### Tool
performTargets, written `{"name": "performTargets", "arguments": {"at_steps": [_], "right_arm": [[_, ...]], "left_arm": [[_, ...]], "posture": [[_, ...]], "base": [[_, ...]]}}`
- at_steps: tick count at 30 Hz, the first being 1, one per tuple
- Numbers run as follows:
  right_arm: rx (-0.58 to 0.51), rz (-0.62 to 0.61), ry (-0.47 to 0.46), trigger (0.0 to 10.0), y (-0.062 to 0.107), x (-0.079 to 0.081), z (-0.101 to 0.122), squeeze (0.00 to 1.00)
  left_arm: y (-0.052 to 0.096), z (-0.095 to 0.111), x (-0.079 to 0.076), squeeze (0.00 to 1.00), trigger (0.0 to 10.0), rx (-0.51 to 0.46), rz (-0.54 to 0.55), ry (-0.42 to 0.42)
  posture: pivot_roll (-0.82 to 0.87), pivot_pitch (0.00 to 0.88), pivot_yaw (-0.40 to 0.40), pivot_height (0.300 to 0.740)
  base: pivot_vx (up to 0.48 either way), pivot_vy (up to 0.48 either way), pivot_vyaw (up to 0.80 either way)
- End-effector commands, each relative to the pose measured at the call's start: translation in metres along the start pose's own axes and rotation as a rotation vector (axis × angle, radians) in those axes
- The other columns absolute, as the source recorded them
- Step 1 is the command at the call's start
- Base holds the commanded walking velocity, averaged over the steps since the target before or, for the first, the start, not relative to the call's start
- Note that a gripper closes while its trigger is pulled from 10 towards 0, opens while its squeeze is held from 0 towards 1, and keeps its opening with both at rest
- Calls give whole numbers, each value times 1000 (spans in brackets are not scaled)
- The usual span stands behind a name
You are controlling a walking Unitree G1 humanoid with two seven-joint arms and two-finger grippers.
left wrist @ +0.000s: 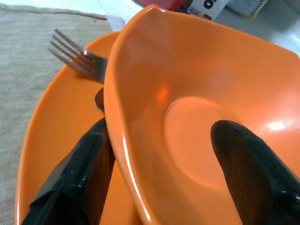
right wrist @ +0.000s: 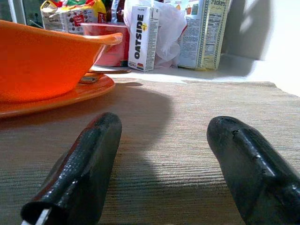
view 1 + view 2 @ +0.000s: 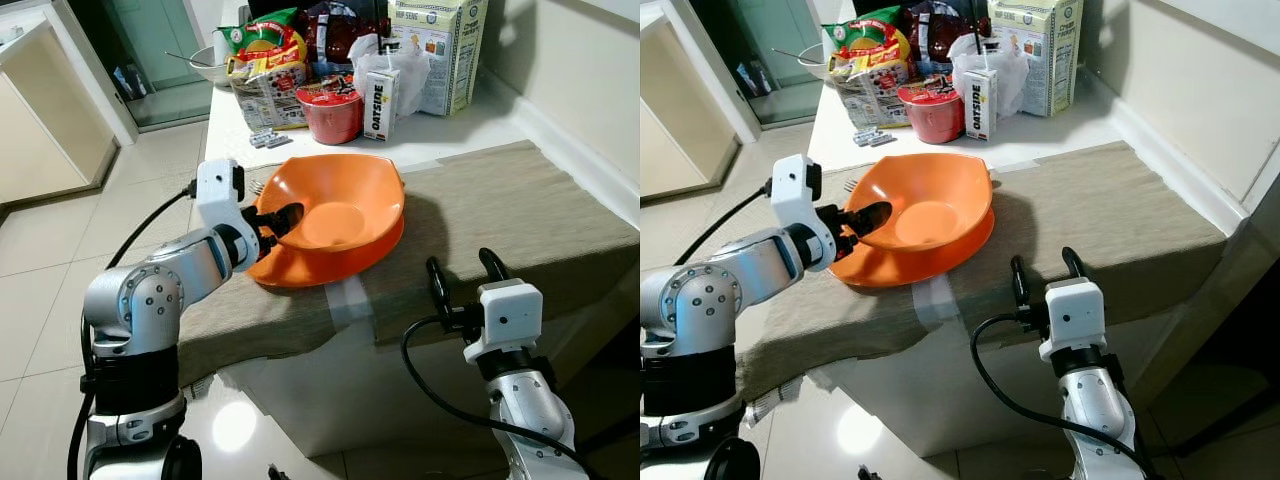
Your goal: Setting the table
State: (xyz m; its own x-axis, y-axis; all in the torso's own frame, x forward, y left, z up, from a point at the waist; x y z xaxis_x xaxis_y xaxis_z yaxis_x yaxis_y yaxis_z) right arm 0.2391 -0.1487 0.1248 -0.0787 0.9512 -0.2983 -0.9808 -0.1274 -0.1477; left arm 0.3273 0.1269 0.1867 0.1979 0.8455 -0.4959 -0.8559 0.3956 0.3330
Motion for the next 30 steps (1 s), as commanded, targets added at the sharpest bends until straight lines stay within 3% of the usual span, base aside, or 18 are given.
{"name": "performTargets", "arguments": {"at_steps": [1, 18, 25, 30], "right_arm": [[1, 6, 6, 10000, 1, 2, 0, 0], [12, 5, 8, 10000, 3, 3, -1, 0], [15, 2, 10, 10000, 3, 3, -2, 0], [16, 0, 11, 10000, 3, 3, -2, 0]], "left_arm": [[1, 4, -1, 0, 0, -2, -10, -26], [-1, -4, -5, 0, 0, 67, -50, 28], [-1, 7, 0, 0, 0, 6, -30, 11], [3, 32, 0, 0, 0, -100, -39, 7]], "posture": [[-196, 14, 190, 740], [-196, 28, 194, 740], [-195, 29, 194, 740], [-189, 32, 192, 740]], "base": [[0, 0, 0], [0, 0, 0], [0, 0, 0], [0, 0, 0]]}}
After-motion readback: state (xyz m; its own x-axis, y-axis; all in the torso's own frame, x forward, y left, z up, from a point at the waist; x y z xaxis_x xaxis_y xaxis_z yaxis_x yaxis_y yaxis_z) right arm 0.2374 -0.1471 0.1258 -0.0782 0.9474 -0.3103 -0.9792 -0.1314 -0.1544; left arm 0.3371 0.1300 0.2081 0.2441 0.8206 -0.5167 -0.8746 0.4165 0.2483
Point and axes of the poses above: a point about 5 cm out from each wrist's last joint towards the gripper, its own y axis pointing back from the gripper into the wrist, its own z axis along the axis of the wrist's last joint, x = y × z, the point moved 2 cm from there along -y, pointing out of the wrist towards the gripper, and after that the axes turned 6 degrees about y, right-handed, at the moved point
